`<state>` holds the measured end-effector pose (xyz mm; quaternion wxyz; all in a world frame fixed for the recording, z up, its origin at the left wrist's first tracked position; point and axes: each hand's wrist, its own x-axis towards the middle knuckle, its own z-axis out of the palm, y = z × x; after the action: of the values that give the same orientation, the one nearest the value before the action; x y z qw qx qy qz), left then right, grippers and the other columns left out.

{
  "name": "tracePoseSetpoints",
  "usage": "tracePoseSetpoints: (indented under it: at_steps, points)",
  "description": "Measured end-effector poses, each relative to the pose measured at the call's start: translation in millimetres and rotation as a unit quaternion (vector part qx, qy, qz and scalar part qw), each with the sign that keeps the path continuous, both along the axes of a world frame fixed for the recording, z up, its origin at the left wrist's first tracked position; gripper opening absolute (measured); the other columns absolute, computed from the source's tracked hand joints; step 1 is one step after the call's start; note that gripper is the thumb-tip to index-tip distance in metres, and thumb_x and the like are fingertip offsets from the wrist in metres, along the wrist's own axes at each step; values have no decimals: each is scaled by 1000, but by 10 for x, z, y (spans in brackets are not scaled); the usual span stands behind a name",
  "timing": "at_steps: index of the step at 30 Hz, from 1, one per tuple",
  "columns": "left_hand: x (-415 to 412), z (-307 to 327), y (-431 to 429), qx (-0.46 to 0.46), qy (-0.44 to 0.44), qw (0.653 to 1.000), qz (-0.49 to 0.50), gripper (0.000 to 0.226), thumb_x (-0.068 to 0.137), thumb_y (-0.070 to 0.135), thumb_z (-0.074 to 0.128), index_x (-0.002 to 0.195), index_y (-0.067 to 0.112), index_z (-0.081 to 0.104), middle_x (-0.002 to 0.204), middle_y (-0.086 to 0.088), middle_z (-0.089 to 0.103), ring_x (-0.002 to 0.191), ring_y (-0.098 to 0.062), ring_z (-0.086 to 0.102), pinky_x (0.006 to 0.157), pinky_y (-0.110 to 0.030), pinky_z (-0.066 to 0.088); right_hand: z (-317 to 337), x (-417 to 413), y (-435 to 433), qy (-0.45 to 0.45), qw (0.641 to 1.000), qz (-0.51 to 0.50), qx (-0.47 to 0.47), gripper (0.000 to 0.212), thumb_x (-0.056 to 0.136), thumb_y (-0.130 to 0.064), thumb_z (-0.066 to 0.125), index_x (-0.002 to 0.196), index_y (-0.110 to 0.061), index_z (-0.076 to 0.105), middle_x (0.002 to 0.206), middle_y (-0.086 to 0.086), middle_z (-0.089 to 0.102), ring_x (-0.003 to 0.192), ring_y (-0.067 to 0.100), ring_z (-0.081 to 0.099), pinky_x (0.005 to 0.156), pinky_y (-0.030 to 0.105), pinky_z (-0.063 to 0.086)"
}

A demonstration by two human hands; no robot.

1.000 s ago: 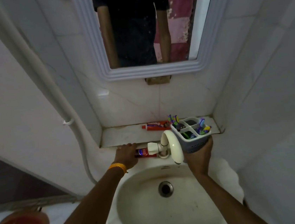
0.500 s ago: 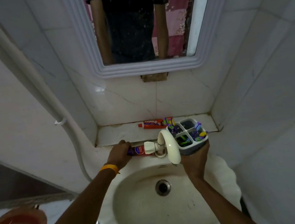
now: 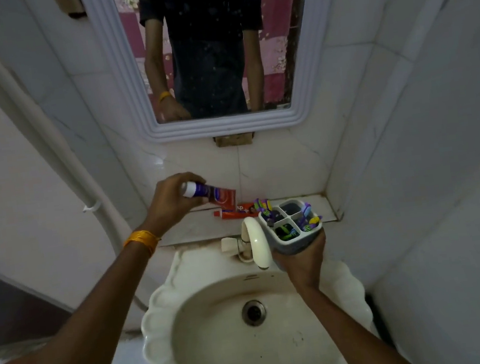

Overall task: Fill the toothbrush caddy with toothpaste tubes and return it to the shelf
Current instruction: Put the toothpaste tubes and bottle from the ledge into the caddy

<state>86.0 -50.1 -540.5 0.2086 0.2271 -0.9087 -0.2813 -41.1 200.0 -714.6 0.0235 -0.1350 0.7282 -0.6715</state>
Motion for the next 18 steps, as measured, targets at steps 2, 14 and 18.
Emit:
tracePoseSetpoints:
  at_steps: [2, 14, 18]
  points:
    - [-128, 131, 127, 0, 23, 1000, -21, 40, 71, 17, 84, 107, 15, 69, 102, 2, 68, 89, -10, 62, 74, -8, 42, 5, 0, 3, -3, 1000, 0, 7, 127, 45, -13, 105, 150, -15, 34, 146, 4, 53, 133, 16, 57, 103, 20, 52]
    - [-1259, 116, 685, -68, -30, 980, -185, 39, 75, 9, 78, 111, 14, 64, 113, -9, 68, 103, -25, 62, 89, -36, 51, -45, -73, 2, -3, 1000, 11, 20, 126, 43, -8, 103, 149, -15, 35, 144, 0, 53, 133, 11, 54, 107, 28, 52]
    - [-1479, 42, 732, -132, -98, 958, -235, 36, 75, 5, 73, 109, 16, 65, 112, -8, 65, 101, -27, 60, 86, -36, 50, 20, -68, -2, -12, 1000, 2, 4, 126, 44, -16, 102, 151, -11, 34, 143, 0, 52, 131, 0, 54, 105, 20, 50]
